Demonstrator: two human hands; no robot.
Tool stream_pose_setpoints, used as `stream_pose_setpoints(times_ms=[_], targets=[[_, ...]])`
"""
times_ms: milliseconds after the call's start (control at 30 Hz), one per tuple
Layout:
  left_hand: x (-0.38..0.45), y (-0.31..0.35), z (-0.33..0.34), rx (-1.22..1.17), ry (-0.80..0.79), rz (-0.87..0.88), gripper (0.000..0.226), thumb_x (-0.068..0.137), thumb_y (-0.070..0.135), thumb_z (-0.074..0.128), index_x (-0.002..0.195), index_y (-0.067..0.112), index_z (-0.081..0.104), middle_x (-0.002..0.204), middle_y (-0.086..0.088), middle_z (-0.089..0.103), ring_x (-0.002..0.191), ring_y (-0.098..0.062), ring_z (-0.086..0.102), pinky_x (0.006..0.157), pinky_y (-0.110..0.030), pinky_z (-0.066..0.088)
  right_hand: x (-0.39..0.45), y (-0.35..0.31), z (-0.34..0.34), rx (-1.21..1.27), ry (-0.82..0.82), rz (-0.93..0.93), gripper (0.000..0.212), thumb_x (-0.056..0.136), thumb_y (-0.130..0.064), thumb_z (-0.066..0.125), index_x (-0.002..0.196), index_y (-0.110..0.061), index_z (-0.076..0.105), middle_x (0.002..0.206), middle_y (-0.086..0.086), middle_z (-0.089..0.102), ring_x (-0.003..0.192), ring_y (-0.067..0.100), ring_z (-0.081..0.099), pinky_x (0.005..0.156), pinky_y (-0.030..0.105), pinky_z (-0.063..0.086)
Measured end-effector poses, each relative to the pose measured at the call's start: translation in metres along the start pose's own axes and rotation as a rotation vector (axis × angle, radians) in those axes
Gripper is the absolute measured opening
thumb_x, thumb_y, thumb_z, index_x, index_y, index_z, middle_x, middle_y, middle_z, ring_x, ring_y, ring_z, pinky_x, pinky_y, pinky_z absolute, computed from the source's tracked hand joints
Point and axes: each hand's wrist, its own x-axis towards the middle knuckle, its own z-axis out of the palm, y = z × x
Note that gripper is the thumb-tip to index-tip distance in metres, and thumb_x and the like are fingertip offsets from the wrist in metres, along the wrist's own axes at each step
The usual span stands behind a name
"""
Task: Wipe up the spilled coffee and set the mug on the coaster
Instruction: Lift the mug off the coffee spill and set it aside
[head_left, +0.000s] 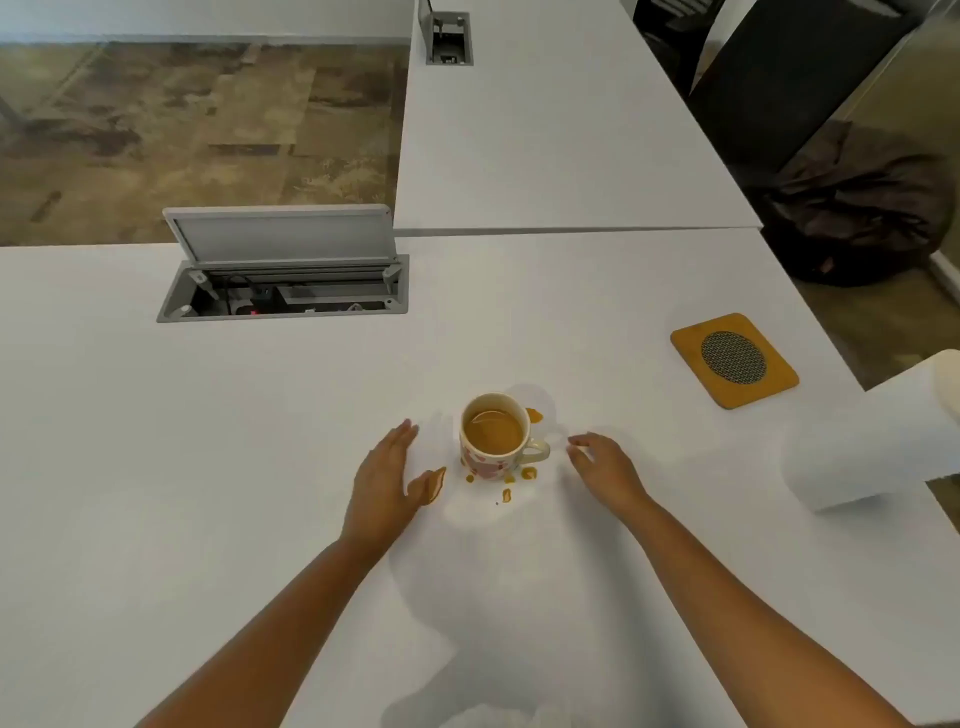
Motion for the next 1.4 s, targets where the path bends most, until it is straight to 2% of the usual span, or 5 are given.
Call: stream_pose_setpoints(times_ms=[200,467,767,1267,1400], targets=[[0.02,0.039,0.014,-0.061,-0.093,0.129,0.085,0.076,0.047,0.066,0.144,0.021,0.022,0.153,0.001,0.026,0.139,-0.016,0.027,0.107,-0.026,0.025,-0.013,-0.026,0.003,0.253,-0.024,0.001,0.039,0.099,-0.037,0.033,0.113,-0.014,0.061,0.123,0.006,0.059,0.113,0.022,0.052,0.089,0.027,0.036],[0.035,0.048,0.028,-0.374,-0.237,-0.062,0.105,0.065,0.037,0.08,0.145,0.015,0.016,0.152,-0.004,0.025,0.138,-0.022,0.027,0.106,-0.031,0.028,-0.014,-0.038,0.012,0.388,-0.107,0.045,0.043,0.095,-0.048,0.035,0.111,-0.014,0.057,0.114,0.007,0.06,0.11,0.023,0.055,0.098,0.037,0.044],[0.033,0.053,0.026,-0.575,-0.218,0.019,0.069,0.064,0.024,0.082,0.114,0.045,0.038,0.116,0.025,0.047,0.105,0.001,0.05,0.081,-0.006,0.038,-0.012,-0.043,0.02,0.65,-0.149,0.126,0.041,0.096,-0.04,0.038,0.117,-0.009,0.055,0.12,0.012,0.06,0.113,0.024,0.057,0.102,0.039,0.045],[0.035,0.016,-0.019,-0.557,-0.065,-0.052,0.076,0.065,0.027,0.081,0.127,0.031,0.038,0.116,0.017,0.049,0.107,-0.009,0.05,0.089,-0.033,0.049,0.007,-0.097,0.043,0.716,-0.249,0.063,0.039,0.094,-0.047,0.039,0.104,-0.015,0.056,0.115,0.013,0.062,0.108,0.02,0.059,0.091,0.026,0.049],[0.029,-0.009,-0.043,-0.525,0.019,-0.109,0.078,0.065,0.027,0.081,0.129,0.028,0.037,0.116,0.017,0.047,0.105,-0.007,0.047,0.085,-0.027,0.045,0.01,-0.13,0.065,0.618,-0.32,0.032,0.042,0.093,-0.052,0.036,0.105,-0.017,0.054,0.114,0.011,0.061,0.106,0.021,0.059,0.088,0.026,0.049]])
